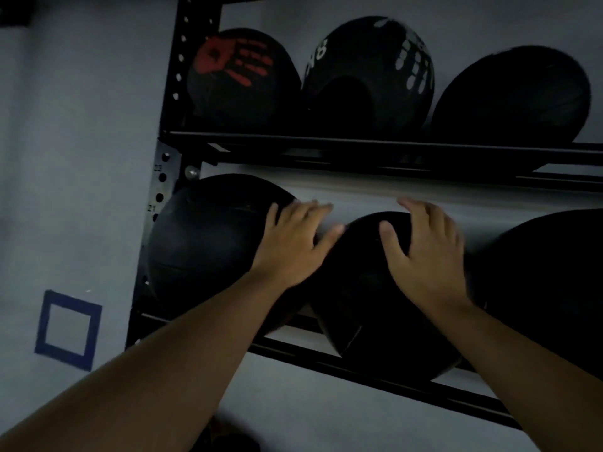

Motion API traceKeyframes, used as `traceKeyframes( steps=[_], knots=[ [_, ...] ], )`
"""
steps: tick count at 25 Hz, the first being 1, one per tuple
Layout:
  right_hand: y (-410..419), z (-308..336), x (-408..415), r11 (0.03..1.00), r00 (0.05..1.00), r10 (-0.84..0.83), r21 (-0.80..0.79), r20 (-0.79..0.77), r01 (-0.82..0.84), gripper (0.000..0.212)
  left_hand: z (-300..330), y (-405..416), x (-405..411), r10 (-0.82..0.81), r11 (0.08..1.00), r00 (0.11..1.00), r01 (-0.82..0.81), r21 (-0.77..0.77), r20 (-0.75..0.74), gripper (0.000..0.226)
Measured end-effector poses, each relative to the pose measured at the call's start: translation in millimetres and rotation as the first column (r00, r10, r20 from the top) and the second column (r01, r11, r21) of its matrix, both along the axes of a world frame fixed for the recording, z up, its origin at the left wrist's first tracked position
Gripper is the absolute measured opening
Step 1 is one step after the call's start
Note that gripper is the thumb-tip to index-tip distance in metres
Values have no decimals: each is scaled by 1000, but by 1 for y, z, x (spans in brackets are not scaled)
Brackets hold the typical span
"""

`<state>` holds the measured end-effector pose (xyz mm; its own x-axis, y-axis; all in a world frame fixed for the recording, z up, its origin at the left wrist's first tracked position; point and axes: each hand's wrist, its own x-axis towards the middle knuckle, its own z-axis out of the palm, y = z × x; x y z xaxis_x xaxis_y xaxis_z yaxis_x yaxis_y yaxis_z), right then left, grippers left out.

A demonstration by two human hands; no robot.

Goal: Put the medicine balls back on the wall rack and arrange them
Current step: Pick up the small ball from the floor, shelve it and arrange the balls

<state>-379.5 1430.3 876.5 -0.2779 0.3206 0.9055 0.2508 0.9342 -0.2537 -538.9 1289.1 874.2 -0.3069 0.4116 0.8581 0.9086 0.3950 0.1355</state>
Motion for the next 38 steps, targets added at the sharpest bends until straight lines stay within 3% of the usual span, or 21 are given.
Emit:
traceKeyframes(
  steps=[3, 5, 8, 10, 13, 20, 26, 30, 33, 35, 38],
  knots=[
    [-64, 31, -59, 993, 993, 100, 57, 55, -103, 61, 33, -51, -49, 135, 977, 989, -143, 161, 58, 63],
    [-90, 46, -100, 991, 983, 133, 0, 123, -134, 61, 42, -87, -87, 184, 964, 951, -224, 141, 249, 80],
    [-110, 49, -156, 964, 965, 176, -234, 194, -129, 70, 34, -134, -138, 6, 982, 787, -122, 146, 617, 117],
    [-113, 41, -177, 890, 957, 251, -424, 147, -168, 76, 21, -139, -150, -104, 976, 736, -56, 213, 669, 121],
    [-117, 30, -191, 809, 963, 269, -538, -17, -236, 79, 19, -128, -148, -87, 963, 787, -91, 255, 610, 113],
    [-144, 8, -195, 899, 994, 107, -429, 12, -91, 76, 20, -135, -178, -205, 957, 779, 32, 288, 593, 100],
    [-147, -1, -199, 906, 996, 68, -414, -61, -87, 72, 2, -140, -182, -322, 906, 901, 204, 371, 292, 75],
    [-147, 3, -200, 904, 997, 64, -421, -36, -73, 72, 3, -141, -184, -289, 926, 907, 184, 330, 306, 71],
    [-141, 8, -187, 908, 988, 121, -413, 94, -72, 74, 12, -141, -173, -277, 935, 879, 152, 321, 389, 64],
    [-129, 22, -167, 944, 974, 132, -322, 185, -67, 68, 26, -133, -154, -272, 925, 865, 115, 362, 421, 54],
    [-108, 65, -124, 996, 991, 52, -84, 122, -42, 43, 54, -107, -113, -357, 872, 916, 256, 418, 184, 34]
  ],
)
